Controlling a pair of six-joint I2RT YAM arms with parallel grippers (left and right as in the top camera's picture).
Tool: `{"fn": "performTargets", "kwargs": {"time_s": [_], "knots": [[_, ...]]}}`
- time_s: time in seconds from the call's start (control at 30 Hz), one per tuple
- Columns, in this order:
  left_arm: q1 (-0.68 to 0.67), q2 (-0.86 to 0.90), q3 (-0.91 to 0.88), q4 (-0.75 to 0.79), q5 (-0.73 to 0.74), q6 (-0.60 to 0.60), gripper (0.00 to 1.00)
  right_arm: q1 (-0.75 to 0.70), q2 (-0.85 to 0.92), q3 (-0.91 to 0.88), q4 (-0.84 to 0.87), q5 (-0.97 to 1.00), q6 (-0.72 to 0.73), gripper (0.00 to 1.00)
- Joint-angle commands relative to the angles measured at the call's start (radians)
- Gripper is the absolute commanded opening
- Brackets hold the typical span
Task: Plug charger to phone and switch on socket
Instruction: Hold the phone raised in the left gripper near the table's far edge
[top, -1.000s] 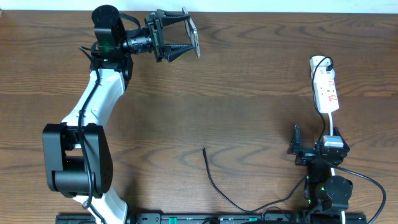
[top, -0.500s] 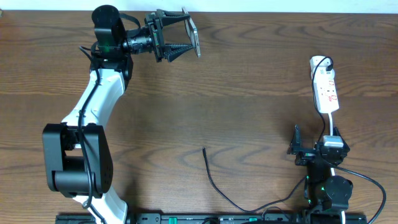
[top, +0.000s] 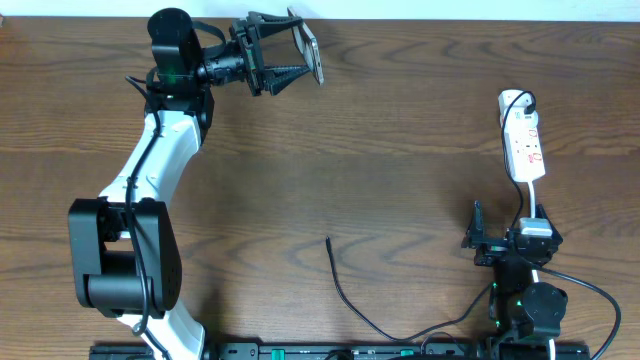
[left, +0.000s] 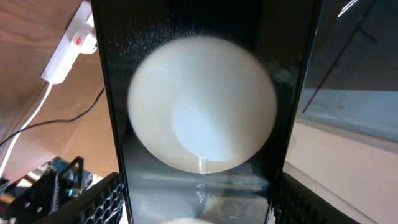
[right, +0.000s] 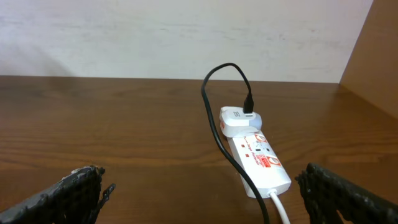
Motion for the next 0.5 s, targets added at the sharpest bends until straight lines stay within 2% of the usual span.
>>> {"fn": "performTargets", "kwargs": {"time_s": [0.0,0.47], "knots": [[0.005,-0.037,0.028,0.012,-0.037,-0.064,0.07,-0.006,-0.005,-0.002,-0.004,-0.003,-0.008,0.99],[0.005,-0.037,0.028,0.012,-0.032,-0.064,0.07,-0.006,-0.005,-0.002,-0.004,-0.003,-0.008,0.99]]}}
